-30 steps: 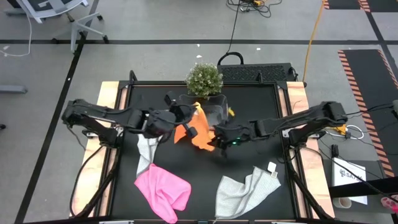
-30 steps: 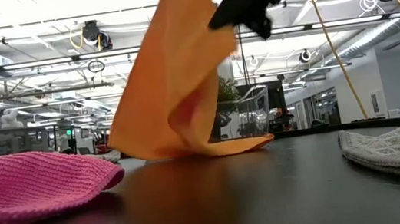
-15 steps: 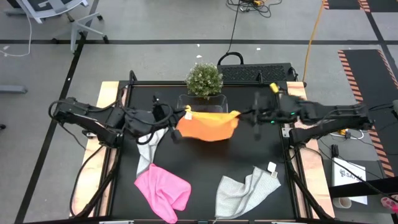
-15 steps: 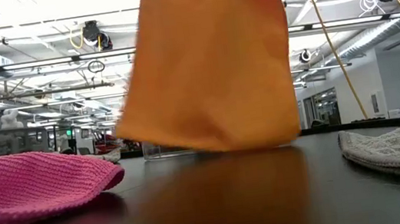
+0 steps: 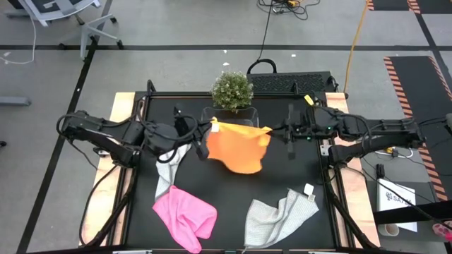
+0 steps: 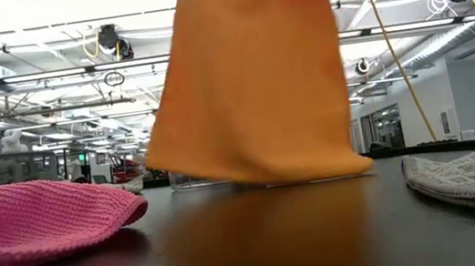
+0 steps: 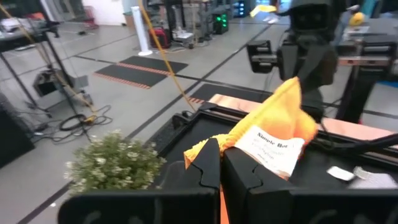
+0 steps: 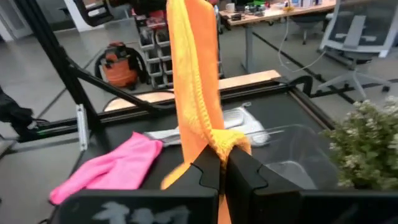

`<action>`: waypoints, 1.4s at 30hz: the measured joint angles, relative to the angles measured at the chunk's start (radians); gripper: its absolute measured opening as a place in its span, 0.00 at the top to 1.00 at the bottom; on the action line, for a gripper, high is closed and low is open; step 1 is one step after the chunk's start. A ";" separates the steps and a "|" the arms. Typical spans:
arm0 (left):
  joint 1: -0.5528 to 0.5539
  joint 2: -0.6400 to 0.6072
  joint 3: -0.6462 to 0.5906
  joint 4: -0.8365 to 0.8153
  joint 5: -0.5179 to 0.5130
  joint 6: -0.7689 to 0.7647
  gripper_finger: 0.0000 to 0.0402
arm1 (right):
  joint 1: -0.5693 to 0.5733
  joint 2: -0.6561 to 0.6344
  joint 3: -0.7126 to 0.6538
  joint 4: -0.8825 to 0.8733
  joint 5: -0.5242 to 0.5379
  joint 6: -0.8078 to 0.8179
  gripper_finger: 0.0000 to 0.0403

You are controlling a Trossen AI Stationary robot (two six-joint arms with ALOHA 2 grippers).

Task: Fold microfiber towels
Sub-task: Fold the orange microfiber towel on the table

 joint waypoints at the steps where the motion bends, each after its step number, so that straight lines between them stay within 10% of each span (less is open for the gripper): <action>1: 0.005 0.000 0.000 -0.001 0.000 0.000 1.00 | -0.008 0.000 0.000 0.002 0.000 -0.012 1.00; 22: -0.014 -0.018 0.000 -0.155 0.000 -0.106 1.00 | -0.179 0.026 0.208 -0.331 -0.344 -0.010 1.00; 42: -0.239 -0.002 0.000 -0.360 0.401 -0.793 1.00 | 0.234 0.167 -0.031 0.022 -0.501 0.605 1.00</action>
